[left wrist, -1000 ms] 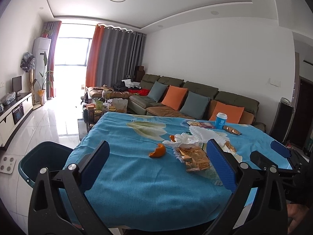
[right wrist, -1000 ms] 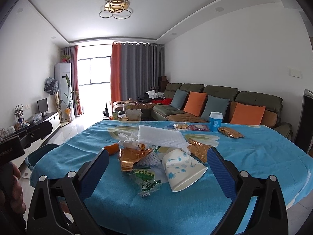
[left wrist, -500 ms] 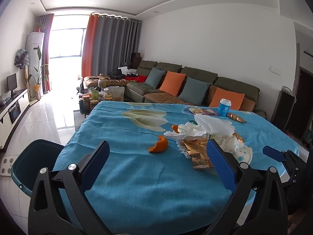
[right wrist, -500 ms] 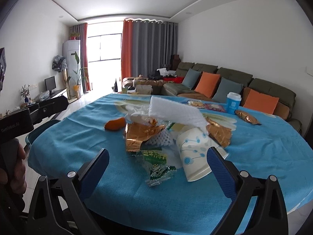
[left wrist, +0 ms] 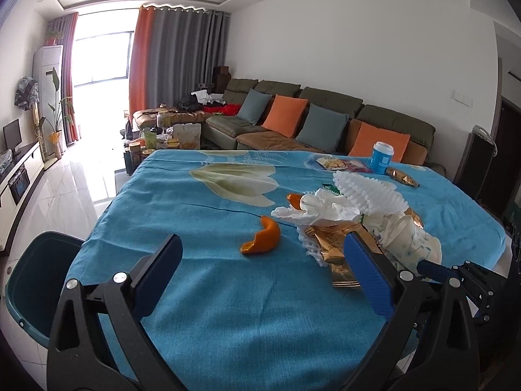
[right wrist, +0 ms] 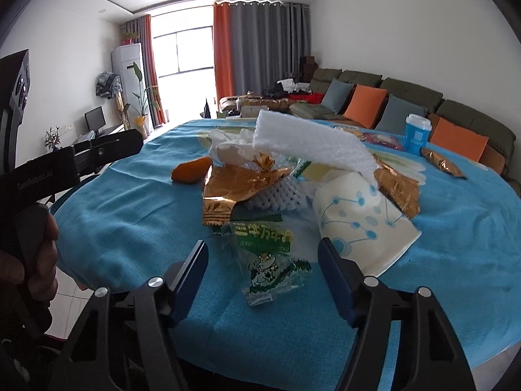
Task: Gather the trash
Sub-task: 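Move the left tool to the orange peel and close its fingers on it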
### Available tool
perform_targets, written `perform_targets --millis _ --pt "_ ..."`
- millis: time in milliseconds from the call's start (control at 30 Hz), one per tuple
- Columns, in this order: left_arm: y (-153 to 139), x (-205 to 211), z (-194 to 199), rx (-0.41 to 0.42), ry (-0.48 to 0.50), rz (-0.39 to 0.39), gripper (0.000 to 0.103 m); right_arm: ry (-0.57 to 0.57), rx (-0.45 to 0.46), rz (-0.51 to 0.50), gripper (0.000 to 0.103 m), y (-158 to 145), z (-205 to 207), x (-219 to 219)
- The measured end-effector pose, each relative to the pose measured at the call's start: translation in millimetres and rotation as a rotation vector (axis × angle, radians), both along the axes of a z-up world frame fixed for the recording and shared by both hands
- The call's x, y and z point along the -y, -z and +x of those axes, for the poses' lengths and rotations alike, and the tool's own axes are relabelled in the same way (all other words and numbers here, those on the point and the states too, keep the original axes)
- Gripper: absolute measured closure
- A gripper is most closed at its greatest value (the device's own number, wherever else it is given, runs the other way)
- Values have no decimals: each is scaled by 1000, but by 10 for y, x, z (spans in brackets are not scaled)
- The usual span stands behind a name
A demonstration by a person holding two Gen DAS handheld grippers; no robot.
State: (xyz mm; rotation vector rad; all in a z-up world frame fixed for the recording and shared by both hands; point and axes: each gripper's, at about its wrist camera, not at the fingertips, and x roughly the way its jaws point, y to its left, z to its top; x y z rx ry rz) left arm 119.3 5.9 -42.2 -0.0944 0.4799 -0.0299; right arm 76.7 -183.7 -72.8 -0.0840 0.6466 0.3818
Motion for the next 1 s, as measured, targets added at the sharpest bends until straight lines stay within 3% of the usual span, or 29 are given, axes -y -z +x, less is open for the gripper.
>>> perform_targets --millis 333,567,700,833,933,1000 --pt "133 98 399 -86 31 19 6 3 -68 32 64 97 102 56" --pt "192 146 662 -129 58 65 6 -8 -86 61 68 95 102 68" --pt "262 137 792 -178 72 62 18 -7 -87 72 70 83 134 120" --pt "351 64 875 -227 82 7 28 -1 -87 74 70 76 142 155" --pt "435 15 964 -285 72 -19 41 -2 -85 75 70 70 124 156" --pt "493 -21 1021 -322 75 -45 56 -4 -80 73 71 56 113 161"
